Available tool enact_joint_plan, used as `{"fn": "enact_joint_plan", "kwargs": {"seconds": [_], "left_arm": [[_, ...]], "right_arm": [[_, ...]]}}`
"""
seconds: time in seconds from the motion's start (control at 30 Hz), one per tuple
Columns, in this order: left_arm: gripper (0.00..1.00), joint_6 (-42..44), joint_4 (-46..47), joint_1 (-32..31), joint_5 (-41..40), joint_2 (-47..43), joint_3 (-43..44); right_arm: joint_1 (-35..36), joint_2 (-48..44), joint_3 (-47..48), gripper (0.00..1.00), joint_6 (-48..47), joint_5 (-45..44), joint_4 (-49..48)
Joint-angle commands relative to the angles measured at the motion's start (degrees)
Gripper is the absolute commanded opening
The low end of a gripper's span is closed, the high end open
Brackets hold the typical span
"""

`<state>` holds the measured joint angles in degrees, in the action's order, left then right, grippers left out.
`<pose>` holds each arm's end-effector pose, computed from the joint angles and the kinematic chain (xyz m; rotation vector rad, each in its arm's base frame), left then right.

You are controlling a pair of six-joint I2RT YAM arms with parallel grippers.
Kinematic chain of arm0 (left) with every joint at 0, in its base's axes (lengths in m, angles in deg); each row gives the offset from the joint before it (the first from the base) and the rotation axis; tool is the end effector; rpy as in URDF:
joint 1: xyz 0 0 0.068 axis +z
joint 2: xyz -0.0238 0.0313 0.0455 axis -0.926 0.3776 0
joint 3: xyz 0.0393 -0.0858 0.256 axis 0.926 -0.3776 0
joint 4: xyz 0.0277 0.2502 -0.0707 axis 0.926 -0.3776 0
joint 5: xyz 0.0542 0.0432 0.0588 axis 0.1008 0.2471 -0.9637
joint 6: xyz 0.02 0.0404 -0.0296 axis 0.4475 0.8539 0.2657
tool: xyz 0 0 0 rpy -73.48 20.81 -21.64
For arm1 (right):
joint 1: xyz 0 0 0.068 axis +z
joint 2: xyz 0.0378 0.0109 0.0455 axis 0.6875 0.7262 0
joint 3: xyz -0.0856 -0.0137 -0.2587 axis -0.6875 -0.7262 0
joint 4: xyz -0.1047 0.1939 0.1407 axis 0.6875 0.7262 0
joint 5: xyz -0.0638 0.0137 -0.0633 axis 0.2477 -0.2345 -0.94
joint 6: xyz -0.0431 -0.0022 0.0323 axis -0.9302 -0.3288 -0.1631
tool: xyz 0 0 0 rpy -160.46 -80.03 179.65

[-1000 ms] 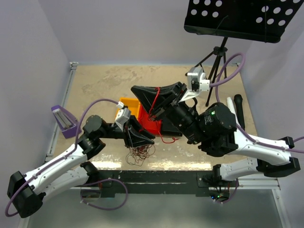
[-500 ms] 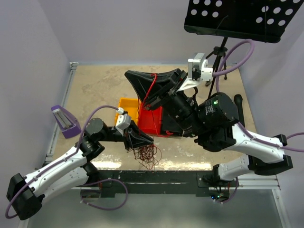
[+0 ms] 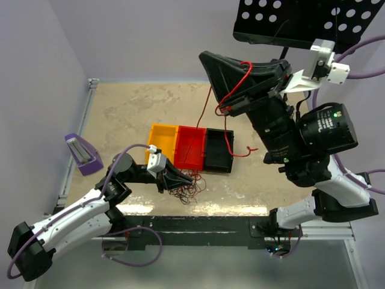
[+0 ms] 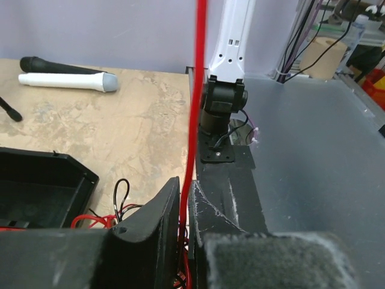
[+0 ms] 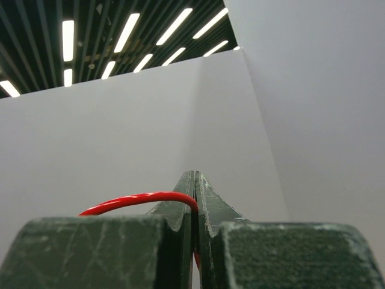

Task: Untangle the cables
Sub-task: Untie the cable.

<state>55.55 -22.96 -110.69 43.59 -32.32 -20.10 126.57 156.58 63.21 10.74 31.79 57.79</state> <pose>0.1116 -0.1402 0.2855 1.1035 1.2891 -1.3980 0.0398 0.1840 0.6514 -0.1298 0.8988 1.1129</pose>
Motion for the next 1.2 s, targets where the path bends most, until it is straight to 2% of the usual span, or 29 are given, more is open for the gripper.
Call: {"fn": "enact_joint_plan", "kwargs": {"seconds": [0.0, 0.1, 0.37, 0.47, 0.6, 0.67, 0.77, 0.87, 1.0, 1.17], "left_arm": [[0.14, 7.3, -5.0, 0.2, 0.4, -0.3, -2.7], [0.10, 10.2, -7.0, 0.2, 0.2, -0.4, -3.1], [0.10, 14.0, -9.2, 0.2, -1.0, -0.4, -4.1], [0.08, 15.8, -10.1, 0.2, -1.8, -0.3, -3.5], [0.03, 14.8, -10.8, 1.3, -2.5, -0.5, 0.9], [0.00, 14.8, -10.9, 1.8, -2.4, -0.4, 3.5], [0.00, 14.8, -12.0, 2.3, -2.2, 0.0, 6.9], [0.00, 14.8, -13.2, 2.6, -2.4, 0.2, 9.0], [0.00, 14.8, -14.2, 3.4, -2.8, -0.2, 10.4], [0.00, 14.9, -15.9, 3.7, -1.0, -0.2, 11.5]], "right_arm": [[-0.2, -3.5, 4.0, 0.00, -4.2, -1.7, -5.1], [-0.2, -5.6, 3.8, 0.00, -5.0, -2.6, -6.0], [-0.1, -9.6, 5.1, 0.00, -9.2, -6.2, -6.5], [-0.1, -11.0, 2.8, 0.00, -8.3, -7.3, -5.2], [-0.2, -14.2, -11.4, 0.00, -1.9, -11.2, -1.2], [-0.1, -15.3, -20.2, 0.00, 5.3, -11.4, 1.9], [-0.2, -17.6, -31.4, 0.00, 15.9, -9.5, 4.3], [-0.1, -20.3, -40.5, 0.01, 21.9, -6.9, 3.8], [-0.2, -22.1, -45.9, 0.09, 23.7, -2.9, 6.0], [-0.1, -21.7, -45.9, 0.21, 21.2, -0.9, 12.7]]}}
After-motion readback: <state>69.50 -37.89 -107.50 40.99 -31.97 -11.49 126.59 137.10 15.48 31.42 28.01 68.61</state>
